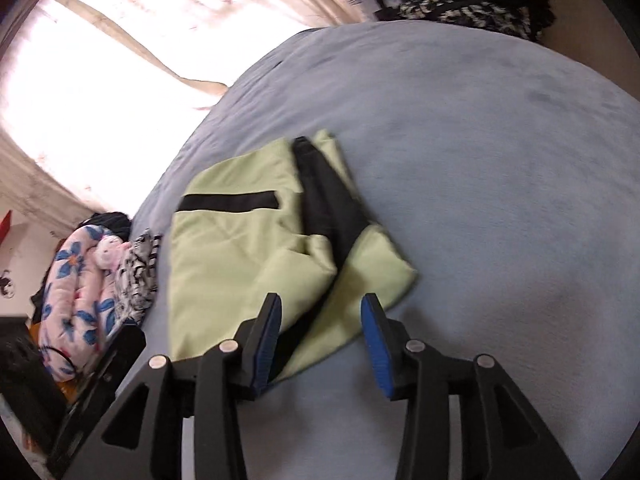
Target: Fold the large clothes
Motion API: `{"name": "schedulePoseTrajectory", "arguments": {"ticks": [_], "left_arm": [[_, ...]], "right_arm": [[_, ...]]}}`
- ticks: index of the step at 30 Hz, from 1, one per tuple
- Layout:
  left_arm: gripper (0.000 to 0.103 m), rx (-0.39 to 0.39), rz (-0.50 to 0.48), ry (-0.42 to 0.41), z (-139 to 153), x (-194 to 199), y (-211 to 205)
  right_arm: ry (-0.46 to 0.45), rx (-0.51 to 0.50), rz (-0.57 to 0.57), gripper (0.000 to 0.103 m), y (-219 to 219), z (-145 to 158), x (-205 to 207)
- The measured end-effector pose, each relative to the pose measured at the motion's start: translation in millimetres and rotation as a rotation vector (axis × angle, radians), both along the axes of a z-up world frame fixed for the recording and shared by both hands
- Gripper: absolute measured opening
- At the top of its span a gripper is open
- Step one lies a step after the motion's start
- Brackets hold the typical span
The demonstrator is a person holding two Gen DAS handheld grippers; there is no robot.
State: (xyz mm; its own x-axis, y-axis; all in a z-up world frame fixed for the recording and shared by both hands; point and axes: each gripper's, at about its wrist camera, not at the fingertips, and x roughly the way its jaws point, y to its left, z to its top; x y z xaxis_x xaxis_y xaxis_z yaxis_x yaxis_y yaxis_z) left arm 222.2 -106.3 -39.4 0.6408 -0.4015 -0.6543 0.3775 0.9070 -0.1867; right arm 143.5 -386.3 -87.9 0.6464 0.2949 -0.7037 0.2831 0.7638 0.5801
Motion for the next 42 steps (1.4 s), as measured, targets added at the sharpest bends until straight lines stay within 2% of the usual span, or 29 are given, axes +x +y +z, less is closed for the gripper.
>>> {"name": "schedulePoseTrajectory", "arguments": {"ticks": [4, 7, 10, 11, 12, 13, 16, 18, 20, 23, 26, 27, 29, 31, 33, 35, 37, 42], "left_arm": [[0.087, -0.005, 0.192, 0.103, -24, 26, 54], [0.087, -0.063, 0.236, 0.175, -43, 38, 79], [0.086, -0.071, 0.225, 0.207, -55, 44, 82], [0.086, -0.059, 0.216, 0.212, -59, 47, 79], [0.085, -0.044, 0.207, 0.216, -64, 51, 75], [0.078, -0.029, 0.198, 0.221, -68, 53, 69], [0.063, -0.035, 0.153, 0.232, -68, 52, 52], [0.063, -0.040, 0.136, 0.210, -65, 51, 40], [0.063, -0.014, 0.121, 0.187, -66, 50, 28], [0.063, 0.123, 0.107, 0.137, -75, 47, 5], [0.063, 0.181, 0.107, 0.108, -79, 44, -5], [0.063, 0.176, 0.104, 0.113, -76, 44, -4], [0.063, 0.141, 0.097, 0.152, -71, 46, 2], [0.065, 0.109, 0.083, 0.184, -65, 49, 7], [0.065, 0.049, 0.061, 0.204, -57, 53, 15], [0.068, 0.002, 0.067, 0.199, -47, 61, 24], [0.070, -0.002, 0.090, 0.193, -44, 74, 30], [0.070, -0.015, 0.102, 0.251, -53, 115, 40]], "right_arm": [[0.044, -0.026, 0.033, 0.042, 8, -7, 23], [0.089, -0.017, 0.056, 0.042, 13, -19, 43], [0.098, -0.081, 0.082, 0.041, 23, -22, 60], [0.090, -0.111, 0.099, 0.038, 28, -21, 64], [0.076, -0.142, 0.116, 0.014, 31, -17, 67], [0.067, -0.160, 0.128, 0.010, 33, -13, 67], [-0.034, -0.209, 0.102, 0.009, 28, 17, 49], [-0.071, -0.241, 0.059, 0.009, 20, 25, 32], [-0.016, -0.257, 0.032, 0.009, 12, 7, 30], [0.110, -0.220, 0.046, 0.009, 5, -45, 41], [0.115, -0.200, 0.030, 0.011, 2, -46, 42], [0.118, -0.204, 0.022, 0.017, 2, -38, 42], [0.113, -0.238, 0.006, 0.029, 2, -22, 42], [0.068, -0.260, -0.002, 0.045, 1, -4, 43], [0.028, -0.280, -0.008, 0.050, -1, 15, 51], [-0.005, -0.274, -0.005, 0.051, -5, 27, 67], [-0.009, -0.247, 0.016, 0.051, -8, 27, 87], [0.087, -0.144, 0.112, 0.051, -15, -2, 156]]}}
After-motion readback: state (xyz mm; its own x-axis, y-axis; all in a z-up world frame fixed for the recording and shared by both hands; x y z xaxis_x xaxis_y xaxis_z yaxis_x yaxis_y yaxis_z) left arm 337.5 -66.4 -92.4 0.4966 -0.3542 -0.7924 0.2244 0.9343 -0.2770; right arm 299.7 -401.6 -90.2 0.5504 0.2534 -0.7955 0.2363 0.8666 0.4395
